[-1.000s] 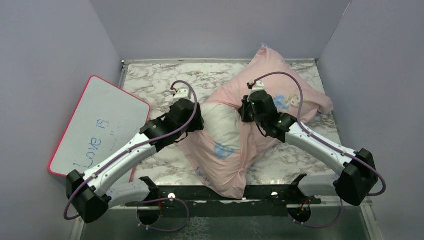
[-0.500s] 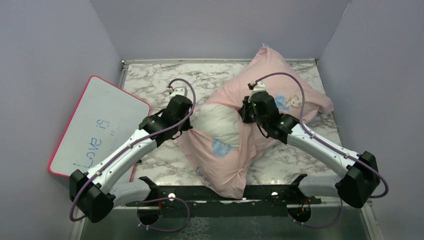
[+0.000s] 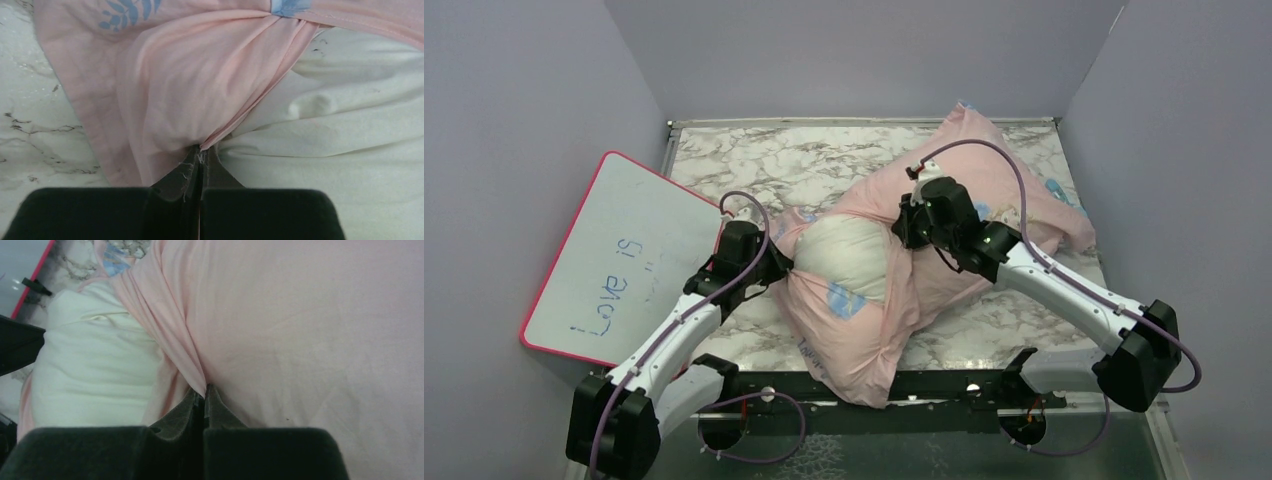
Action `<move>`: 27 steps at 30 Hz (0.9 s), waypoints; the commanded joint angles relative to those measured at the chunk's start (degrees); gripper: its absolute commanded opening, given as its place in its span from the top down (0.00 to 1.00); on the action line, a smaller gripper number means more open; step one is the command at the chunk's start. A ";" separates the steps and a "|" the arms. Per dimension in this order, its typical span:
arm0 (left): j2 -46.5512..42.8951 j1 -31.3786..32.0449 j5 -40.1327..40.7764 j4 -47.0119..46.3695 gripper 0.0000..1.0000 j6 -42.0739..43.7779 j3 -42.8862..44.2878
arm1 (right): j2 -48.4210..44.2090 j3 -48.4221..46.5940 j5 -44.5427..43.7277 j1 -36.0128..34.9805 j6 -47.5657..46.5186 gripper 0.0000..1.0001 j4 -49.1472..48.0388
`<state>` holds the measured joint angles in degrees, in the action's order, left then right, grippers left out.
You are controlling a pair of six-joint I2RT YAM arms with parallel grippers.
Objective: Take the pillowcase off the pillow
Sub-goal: Remove the pillow from the pillowcase.
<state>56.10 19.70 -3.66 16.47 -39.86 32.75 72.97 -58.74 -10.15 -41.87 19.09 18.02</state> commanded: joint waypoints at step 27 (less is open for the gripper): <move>-10.13 -0.72 -12.73 1.05 1.00 1.63 -3.09 | 29.16 -38.66 -12.96 -23.00 -16.48 0.24 24.48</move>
<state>47.79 18.81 -12.64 15.03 -37.69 30.20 99.11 -94.61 -11.46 -65.17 3.51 40.12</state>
